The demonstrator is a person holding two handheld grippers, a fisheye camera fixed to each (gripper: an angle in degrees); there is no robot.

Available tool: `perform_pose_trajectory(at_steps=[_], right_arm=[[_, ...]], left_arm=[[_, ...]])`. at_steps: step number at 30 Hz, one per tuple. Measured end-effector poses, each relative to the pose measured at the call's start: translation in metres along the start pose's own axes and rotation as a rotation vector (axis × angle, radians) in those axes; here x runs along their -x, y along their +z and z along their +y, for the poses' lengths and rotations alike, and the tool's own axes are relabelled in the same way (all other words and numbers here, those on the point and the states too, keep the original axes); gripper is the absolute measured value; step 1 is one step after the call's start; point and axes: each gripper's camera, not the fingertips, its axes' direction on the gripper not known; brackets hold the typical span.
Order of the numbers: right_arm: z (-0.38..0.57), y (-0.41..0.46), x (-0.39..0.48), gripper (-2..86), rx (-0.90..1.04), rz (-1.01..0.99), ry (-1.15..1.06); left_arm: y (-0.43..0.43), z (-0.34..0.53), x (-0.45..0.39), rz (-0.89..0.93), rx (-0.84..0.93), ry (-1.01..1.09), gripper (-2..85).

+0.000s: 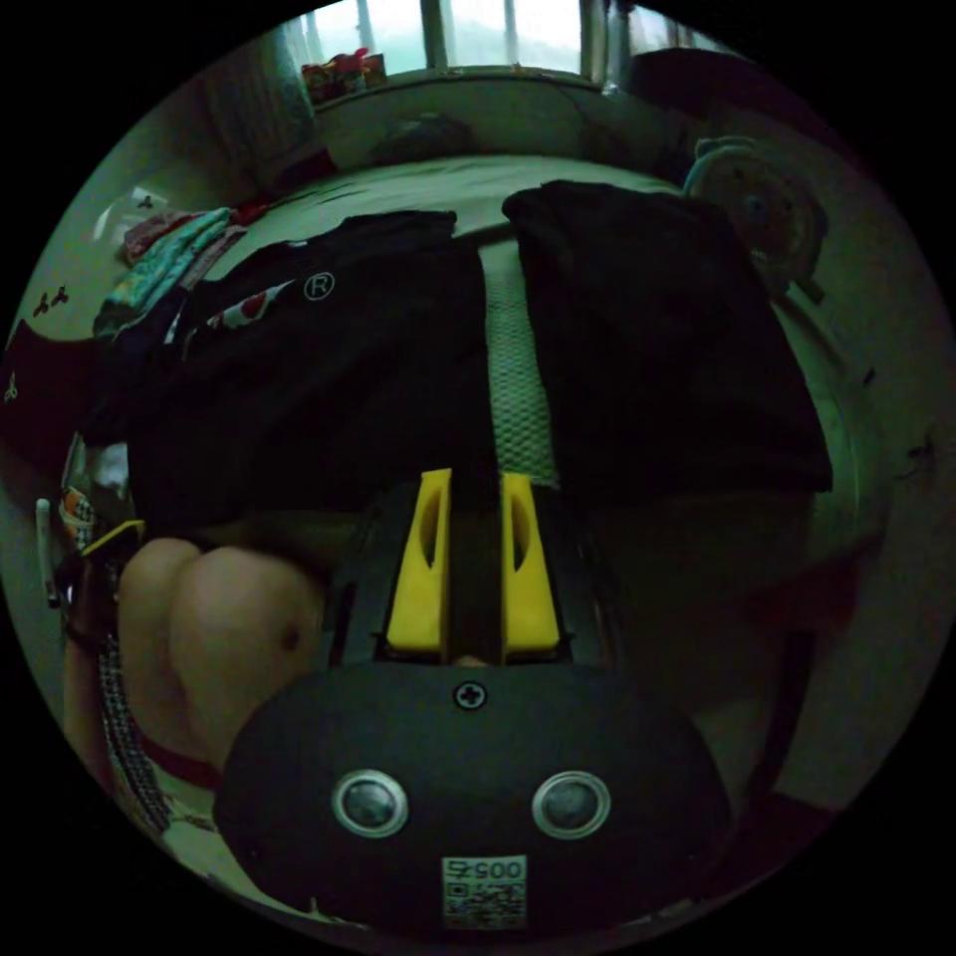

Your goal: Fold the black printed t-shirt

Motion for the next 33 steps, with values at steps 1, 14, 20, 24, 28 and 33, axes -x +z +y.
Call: perform_pose_trajectory(at_steps=[1,14,20,24,28,33], right_arm=[[0.002,-0.003,0.000,2.5,-0.004,0.010,-0.004],[0.038,-0.026,-0.019,-0.6,-0.004,0.007,0.075],[0.058,-0.043,-0.018,0.2,-0.007,0.022,0.054],[0.072,-0.056,-0.020,0.0,-0.014,0.008,0.065],[0.090,-0.072,-0.016,-0.6,-0.034,0.046,0.061],[0.108,-0.100,-0.012,-1.0,-0.005,0.039,0.027]], left_arm=[[-0.003,0.004,0.002,0.001,-0.001,0.004,-0.1],[-0.067,0.067,0.027,0.014,-0.096,-0.013,9.2],[-0.082,0.086,0.037,0.042,-0.050,-0.050,11.0],[-0.104,0.103,0.035,-0.018,-0.037,-0.028,11.1],[-0.130,0.120,0.038,-0.031,-0.001,-0.007,9.1],[-0.168,0.141,0.039,-0.042,0.016,-0.021,4.5]])
